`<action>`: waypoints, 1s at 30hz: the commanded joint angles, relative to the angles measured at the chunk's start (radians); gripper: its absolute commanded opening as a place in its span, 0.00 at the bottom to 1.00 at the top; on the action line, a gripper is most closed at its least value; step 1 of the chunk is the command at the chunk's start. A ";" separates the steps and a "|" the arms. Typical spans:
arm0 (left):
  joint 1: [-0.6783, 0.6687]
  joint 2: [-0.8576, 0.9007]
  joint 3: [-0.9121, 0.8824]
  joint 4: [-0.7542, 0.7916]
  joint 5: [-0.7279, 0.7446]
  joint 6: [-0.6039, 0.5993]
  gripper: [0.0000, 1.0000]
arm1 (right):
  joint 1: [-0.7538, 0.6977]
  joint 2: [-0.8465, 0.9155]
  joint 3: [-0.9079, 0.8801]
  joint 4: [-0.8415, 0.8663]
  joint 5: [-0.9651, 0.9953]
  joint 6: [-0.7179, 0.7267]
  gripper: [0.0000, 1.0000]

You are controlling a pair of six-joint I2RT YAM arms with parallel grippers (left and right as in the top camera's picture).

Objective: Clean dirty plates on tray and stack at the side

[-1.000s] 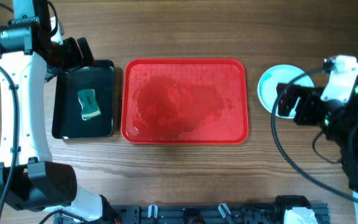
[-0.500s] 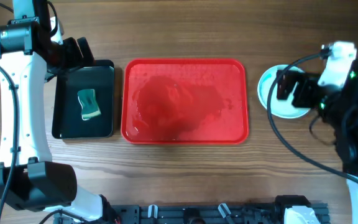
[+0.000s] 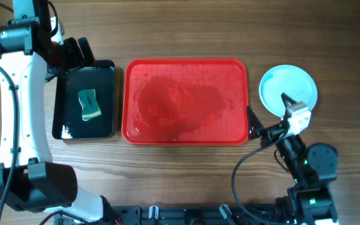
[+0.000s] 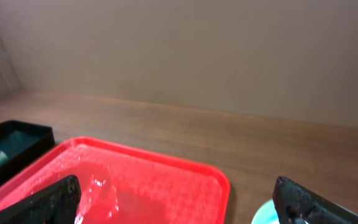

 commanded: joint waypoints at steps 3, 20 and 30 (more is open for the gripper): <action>-0.001 0.006 0.000 0.000 0.008 -0.006 1.00 | 0.006 -0.202 -0.195 0.039 -0.003 -0.002 1.00; -0.001 0.006 0.000 0.000 0.008 -0.006 1.00 | 0.010 -0.397 -0.205 -0.113 0.026 -0.053 1.00; -0.001 0.006 0.000 0.000 0.008 -0.006 1.00 | 0.010 -0.383 -0.205 -0.113 0.026 -0.053 1.00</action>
